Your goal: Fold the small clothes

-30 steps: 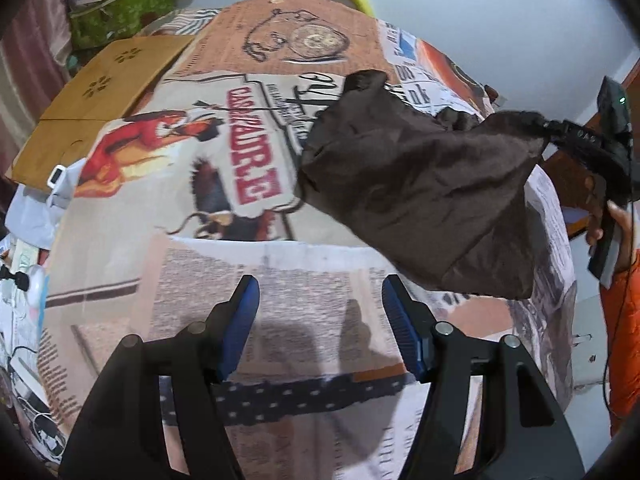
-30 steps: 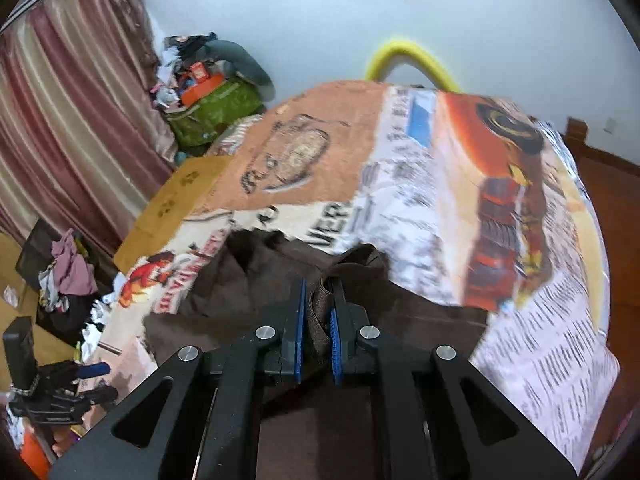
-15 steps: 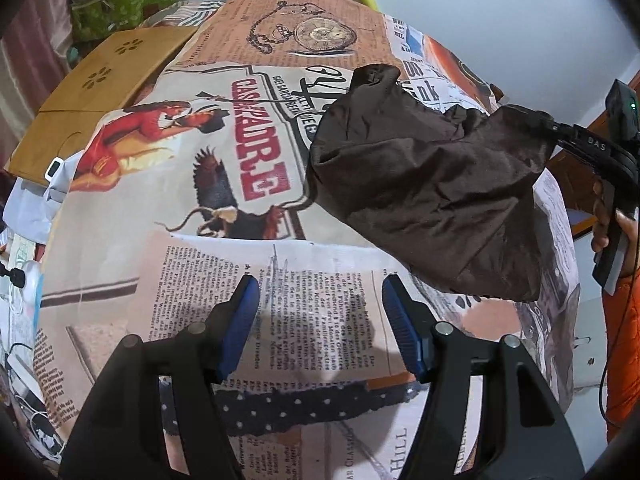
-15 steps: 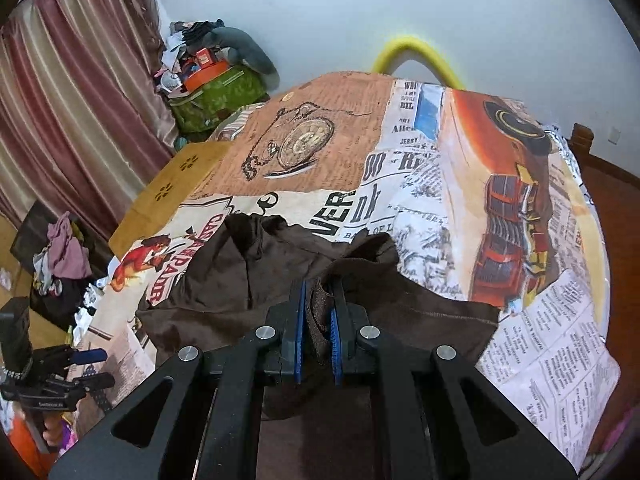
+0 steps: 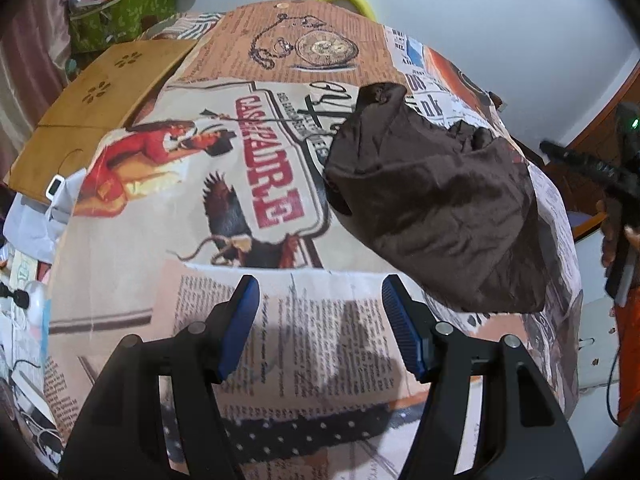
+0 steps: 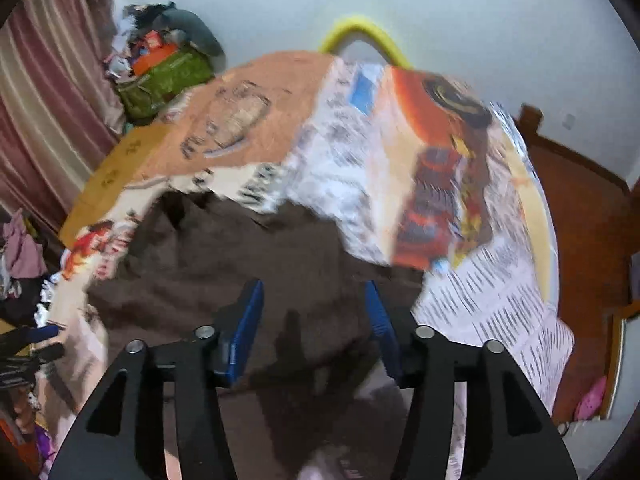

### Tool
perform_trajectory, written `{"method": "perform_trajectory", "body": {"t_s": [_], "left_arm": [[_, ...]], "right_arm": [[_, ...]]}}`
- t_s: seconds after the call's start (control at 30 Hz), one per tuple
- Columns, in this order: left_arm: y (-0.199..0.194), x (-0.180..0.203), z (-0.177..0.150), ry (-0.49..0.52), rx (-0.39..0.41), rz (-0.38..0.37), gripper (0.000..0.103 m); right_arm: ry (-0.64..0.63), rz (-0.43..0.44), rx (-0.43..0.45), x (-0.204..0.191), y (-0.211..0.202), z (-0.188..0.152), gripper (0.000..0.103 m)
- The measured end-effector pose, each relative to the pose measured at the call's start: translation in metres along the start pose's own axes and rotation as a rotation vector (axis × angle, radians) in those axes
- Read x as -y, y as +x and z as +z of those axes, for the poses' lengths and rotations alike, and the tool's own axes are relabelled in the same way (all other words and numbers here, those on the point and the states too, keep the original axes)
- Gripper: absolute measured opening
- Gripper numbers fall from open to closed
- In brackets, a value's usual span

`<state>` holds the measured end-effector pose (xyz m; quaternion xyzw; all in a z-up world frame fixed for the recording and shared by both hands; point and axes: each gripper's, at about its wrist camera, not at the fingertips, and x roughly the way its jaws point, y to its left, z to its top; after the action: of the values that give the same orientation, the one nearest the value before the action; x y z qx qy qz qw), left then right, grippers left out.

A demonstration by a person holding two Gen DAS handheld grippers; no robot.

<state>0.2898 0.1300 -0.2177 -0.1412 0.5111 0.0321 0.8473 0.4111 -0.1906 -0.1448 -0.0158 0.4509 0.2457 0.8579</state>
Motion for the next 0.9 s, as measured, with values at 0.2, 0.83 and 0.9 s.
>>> {"method": "perform_trajectory", "body": {"t_s": [0.2, 0.83, 0.9], "left_arm": [[0.004, -0.016, 0.011, 0.005, 0.02, -0.011, 0.063], [0.046, 0.008, 0.033, 0.091, -0.004, -0.115, 0.063], [0.052, 0.011, 0.037, 0.108, -0.008, -0.116, 0.062]], "right_arm": [[-0.077, 0.151, -0.048, -0.079, 0.034, 0.033, 0.061], [-0.101, 0.133, -0.263, -0.13, 0.171, 0.066, 0.008], [-0.101, 0.152, -0.23, -0.128, 0.159, 0.066, 0.008]]}}
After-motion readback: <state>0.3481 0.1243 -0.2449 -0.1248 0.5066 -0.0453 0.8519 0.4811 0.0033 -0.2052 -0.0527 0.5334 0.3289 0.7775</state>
